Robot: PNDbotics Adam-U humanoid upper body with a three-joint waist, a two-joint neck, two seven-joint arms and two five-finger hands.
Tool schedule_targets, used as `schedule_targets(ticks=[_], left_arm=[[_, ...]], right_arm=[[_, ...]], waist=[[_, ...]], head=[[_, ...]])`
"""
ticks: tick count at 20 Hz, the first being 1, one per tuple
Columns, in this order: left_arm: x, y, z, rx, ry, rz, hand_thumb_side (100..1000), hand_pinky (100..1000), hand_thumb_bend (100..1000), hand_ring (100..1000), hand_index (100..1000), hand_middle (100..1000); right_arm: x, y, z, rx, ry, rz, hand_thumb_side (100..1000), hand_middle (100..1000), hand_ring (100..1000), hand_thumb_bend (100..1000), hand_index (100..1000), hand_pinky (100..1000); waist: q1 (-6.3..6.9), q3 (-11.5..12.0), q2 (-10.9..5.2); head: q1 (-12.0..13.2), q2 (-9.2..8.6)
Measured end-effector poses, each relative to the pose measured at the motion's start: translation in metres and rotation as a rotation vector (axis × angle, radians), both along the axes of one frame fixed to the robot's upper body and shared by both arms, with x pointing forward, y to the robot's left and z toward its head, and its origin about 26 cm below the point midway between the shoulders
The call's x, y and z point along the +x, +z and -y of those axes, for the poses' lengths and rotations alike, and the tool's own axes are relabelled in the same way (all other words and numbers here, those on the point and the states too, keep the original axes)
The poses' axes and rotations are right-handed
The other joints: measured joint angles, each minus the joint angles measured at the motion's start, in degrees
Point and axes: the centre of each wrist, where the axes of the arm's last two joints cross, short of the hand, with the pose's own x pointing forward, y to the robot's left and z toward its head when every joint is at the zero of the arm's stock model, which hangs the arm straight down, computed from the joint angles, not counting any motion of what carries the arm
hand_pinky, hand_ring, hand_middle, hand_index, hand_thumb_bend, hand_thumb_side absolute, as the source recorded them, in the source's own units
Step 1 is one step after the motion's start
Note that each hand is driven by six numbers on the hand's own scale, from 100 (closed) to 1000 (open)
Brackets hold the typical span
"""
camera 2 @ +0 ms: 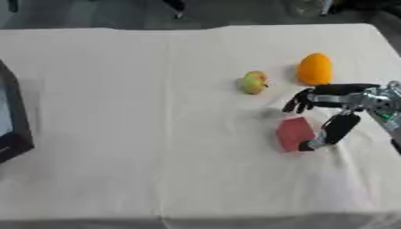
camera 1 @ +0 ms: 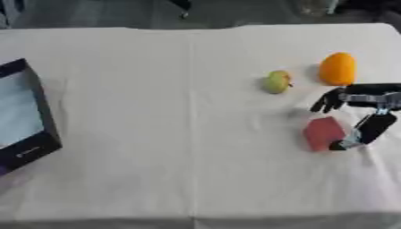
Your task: Pick up the objects with one hand, pass them to the other hand, and then place them into the box on the other side of the table.
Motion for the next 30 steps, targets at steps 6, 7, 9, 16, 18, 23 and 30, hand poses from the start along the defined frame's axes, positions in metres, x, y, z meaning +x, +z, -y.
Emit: schedule_targets(ticks=[6,7,9,16,18,23,30], left_arm=[[0.000,0.000,0.000,0.000,0.000,0.001,682,817,290,816,832,800],[0.000,0.000,0.000,0.000,0.000,0.001,682,817,290,816,832,800],[0.000,0.000,0.000,0.000,-0.001,0.001,682,817,289,816,832,800],[0.001,0.002,0.001,0.000,-0.003,0.005,682,817,290,817,832,801],[0.001,0.002,0.001,0.000,-0.003,0.005,682,817,290,817,832,801],[0.001,0.002,0.001,0.000,-0.003,0.005,682,817,290,818,831,801],[0.001,0.002,0.001,0.000,-0.003,0.006,680,817,291,818,830,800]], right_arm=[[0.002,-0.004,0.004,-0.035,-0.012,-0.015,302,819,817,494,857,837],[0.002,-0.004,0.005,-0.038,-0.016,-0.017,294,815,815,485,854,837],[0.003,-0.005,0.006,-0.045,-0.022,-0.017,289,809,811,479,849,834],[0.005,-0.010,0.007,-0.056,-0.034,-0.029,301,743,807,483,789,825],[0.006,-0.011,0.008,-0.055,-0.036,-0.032,307,724,801,482,772,819],[0.006,-0.013,0.007,-0.031,-0.043,-0.029,273,676,783,474,733,812],[0.007,-0.014,0.007,-0.009,-0.070,-0.023,132,538,702,409,553,766]], waist=[[0.00,0.07,0.00],[0.00,0.07,0.00],[0.00,0.07,0.00],[0.10,0.07,0.00],[0.10,0.08,0.00],[0.10,0.09,0.00],[0.10,0.24,0.00]], head=[[0.04,-0.26],[0.06,-0.27],[0.08,-0.32],[-0.02,-0.94],[-0.05,-1.00],[-0.19,-1.01],[-0.19,-0.96]])
